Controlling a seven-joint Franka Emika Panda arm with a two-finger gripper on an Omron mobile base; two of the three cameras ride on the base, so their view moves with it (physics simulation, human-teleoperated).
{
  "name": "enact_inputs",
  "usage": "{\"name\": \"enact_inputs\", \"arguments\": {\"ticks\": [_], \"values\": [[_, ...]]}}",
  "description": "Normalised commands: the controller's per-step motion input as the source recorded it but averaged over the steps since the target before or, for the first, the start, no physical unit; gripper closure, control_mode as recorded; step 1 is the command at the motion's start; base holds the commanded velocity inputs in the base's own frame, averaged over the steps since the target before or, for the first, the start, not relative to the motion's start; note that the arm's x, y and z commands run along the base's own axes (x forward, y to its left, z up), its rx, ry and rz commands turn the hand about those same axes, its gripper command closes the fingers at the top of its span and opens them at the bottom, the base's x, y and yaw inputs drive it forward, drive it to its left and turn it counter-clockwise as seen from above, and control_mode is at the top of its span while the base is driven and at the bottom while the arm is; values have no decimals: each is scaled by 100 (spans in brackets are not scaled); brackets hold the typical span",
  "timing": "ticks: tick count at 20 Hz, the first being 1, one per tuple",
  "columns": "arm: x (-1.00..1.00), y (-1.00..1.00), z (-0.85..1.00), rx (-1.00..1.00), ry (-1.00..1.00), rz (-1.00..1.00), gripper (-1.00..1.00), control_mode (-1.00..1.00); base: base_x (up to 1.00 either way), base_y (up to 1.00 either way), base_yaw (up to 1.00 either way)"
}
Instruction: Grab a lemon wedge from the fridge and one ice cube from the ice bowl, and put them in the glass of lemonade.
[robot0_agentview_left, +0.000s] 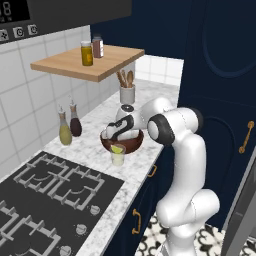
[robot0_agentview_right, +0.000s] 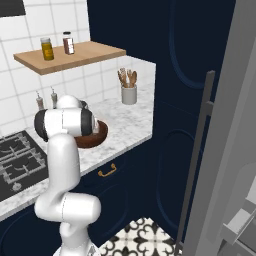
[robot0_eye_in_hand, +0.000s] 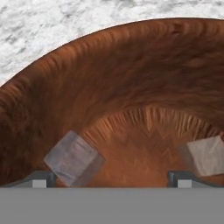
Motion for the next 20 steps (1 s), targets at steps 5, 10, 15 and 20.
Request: {"name": "enact_inputs", "arguments": {"ticks": [5, 10, 15, 20], "values": [[0, -32, -19, 0, 0, 0, -100, -100, 0, 0, 0], [0, -53, -4, 0, 0, -5, -100, -100, 0, 0, 0], [0, -25, 8, 0, 0, -3, -100, -100, 0, 0, 0], [-4, 30, 49, 1, 0, 10, -100, -100, 0, 0, 0]]}}
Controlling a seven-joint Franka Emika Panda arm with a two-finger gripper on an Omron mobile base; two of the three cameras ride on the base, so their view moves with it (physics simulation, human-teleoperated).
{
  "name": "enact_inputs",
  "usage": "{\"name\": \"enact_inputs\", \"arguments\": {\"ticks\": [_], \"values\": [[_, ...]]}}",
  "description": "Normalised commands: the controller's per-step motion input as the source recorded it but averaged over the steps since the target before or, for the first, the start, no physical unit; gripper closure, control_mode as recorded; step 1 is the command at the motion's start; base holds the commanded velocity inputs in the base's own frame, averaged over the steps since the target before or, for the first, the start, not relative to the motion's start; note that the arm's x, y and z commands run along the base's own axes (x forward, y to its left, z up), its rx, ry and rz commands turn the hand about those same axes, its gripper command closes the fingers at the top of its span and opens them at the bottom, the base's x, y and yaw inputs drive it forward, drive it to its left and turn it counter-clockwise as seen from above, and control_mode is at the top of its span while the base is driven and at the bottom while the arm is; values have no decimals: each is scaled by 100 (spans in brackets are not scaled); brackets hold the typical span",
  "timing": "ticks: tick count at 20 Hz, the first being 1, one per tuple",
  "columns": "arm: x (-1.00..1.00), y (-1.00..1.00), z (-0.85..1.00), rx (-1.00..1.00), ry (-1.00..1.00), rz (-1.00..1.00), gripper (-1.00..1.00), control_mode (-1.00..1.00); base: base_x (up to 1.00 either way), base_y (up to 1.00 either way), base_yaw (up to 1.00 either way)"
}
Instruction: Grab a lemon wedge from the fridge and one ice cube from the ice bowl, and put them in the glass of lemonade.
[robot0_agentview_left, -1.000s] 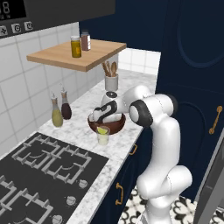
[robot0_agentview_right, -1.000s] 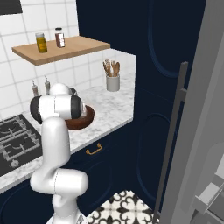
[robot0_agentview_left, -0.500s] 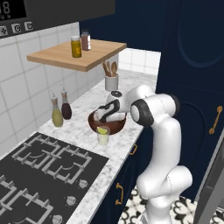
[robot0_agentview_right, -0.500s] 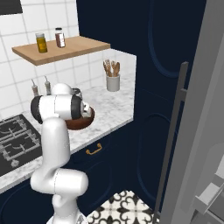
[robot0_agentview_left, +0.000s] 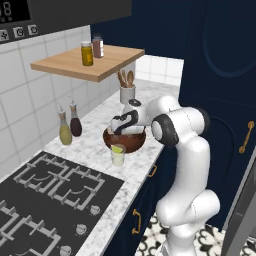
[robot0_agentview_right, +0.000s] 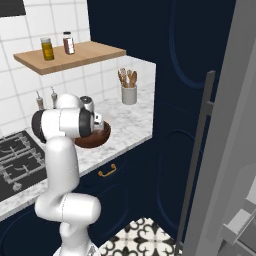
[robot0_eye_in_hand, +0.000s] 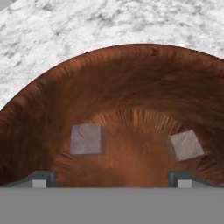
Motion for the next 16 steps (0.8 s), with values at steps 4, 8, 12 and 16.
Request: {"name": "enact_inputs", "arguments": {"ticks": [4, 8, 12, 16], "values": [[5, 47, -4, 0, 0, 17, -100, -100, 0, 0, 0], [56, 38, -33, 0, 0, 12, -100, -100, 0, 0, 0], [17, -6, -14, 0, 0, 0, -100, -100, 0, 0, 0], [5, -6, -4, 0, 0, 0, -100, -100, 0, 0, 0]]}}
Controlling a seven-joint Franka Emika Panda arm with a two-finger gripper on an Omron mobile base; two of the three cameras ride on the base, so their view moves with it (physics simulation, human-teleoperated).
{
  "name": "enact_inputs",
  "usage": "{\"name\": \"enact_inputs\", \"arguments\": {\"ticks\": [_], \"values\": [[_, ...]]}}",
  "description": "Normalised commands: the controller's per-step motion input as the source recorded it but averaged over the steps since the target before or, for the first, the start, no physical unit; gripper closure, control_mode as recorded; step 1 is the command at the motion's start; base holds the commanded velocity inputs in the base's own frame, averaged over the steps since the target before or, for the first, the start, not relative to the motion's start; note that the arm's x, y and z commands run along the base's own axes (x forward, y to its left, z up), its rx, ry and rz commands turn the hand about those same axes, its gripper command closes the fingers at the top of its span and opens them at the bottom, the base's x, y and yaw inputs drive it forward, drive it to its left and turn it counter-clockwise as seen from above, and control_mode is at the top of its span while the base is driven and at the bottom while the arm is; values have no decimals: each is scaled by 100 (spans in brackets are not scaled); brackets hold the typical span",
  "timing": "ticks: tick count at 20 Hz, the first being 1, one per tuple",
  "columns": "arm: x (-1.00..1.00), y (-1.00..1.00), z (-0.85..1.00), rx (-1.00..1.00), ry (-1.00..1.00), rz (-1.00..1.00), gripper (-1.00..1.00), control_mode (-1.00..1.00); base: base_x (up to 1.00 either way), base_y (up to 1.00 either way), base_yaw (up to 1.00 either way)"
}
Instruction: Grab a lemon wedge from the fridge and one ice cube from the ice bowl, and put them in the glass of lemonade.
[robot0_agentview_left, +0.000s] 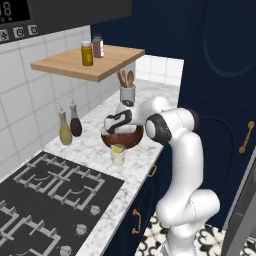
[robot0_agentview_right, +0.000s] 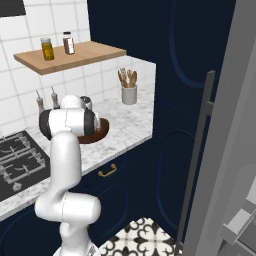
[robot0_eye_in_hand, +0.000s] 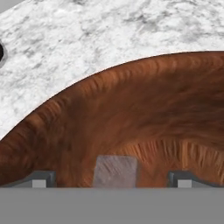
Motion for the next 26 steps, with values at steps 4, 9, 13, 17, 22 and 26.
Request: {"name": "enact_inputs", "arguments": {"ticks": [4, 9, 13, 17, 22, 26], "values": [[0, -7, -9, 0, 0, 0, -100, -100, 0, 0, 0], [-4, -16, -3, 0, -3, 0, -100, -100, 0, 0, 0], [-1, -8, 0, 0, -7, 0, -100, -100, 0, 0, 0], [0, 3, -30, 0, 0, 3, -100, -100, 0, 0, 0], [0, 11, -33, -1, 0, 6, -100, -100, 0, 0, 0], [1, 2, -4, 0, -4, 4, -100, -100, 0, 0, 0]]}}
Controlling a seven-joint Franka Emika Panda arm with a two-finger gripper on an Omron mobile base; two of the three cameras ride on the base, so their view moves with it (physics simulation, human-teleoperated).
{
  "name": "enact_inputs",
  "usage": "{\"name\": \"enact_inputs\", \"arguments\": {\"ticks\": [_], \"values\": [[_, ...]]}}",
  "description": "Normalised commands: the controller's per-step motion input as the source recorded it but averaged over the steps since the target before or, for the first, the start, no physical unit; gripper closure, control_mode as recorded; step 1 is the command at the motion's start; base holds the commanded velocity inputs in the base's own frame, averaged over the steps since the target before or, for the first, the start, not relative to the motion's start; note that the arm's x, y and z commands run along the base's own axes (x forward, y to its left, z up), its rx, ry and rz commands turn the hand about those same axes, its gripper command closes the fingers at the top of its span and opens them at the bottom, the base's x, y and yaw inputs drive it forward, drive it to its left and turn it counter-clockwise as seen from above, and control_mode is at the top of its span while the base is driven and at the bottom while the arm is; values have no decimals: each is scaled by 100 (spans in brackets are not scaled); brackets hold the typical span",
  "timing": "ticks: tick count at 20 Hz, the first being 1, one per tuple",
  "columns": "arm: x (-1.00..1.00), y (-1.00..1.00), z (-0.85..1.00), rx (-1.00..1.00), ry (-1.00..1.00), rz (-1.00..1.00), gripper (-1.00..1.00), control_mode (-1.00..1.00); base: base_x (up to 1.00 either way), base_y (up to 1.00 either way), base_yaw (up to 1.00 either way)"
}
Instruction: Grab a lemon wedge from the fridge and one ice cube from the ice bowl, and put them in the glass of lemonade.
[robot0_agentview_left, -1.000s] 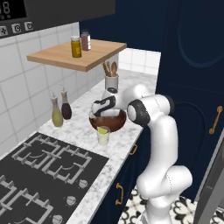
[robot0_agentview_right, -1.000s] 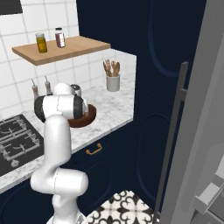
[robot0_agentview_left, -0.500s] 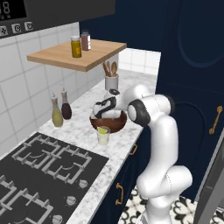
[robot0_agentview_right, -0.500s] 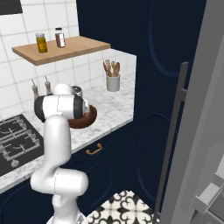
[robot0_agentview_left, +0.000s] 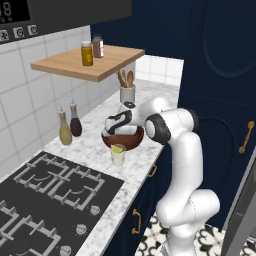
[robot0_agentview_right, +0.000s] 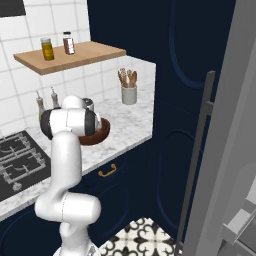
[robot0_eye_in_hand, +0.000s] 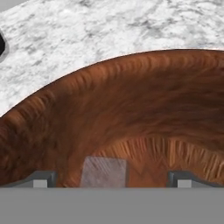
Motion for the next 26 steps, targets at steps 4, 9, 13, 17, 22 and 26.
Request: {"name": "enact_inputs", "arguments": {"ticks": [4, 9, 13, 17, 22, 26], "values": [[1, 0, -60, -1, -2, 2, -100, -100, 0, 0, 0], [0, 0, -52, 0, -5, 3, -100, -100, 0, 0, 0], [0, 3, -31, 0, 0, 2, 100, -100, 0, 0, 0], [0, 0, -33, 0, 0, 2, 100, -100, 0, 0, 0], [0, 1, -10, 0, 2, 0, 100, -100, 0, 0, 0], [0, 0, -1, 0, 2, 0, 100, -100, 0, 0, 0]]}}
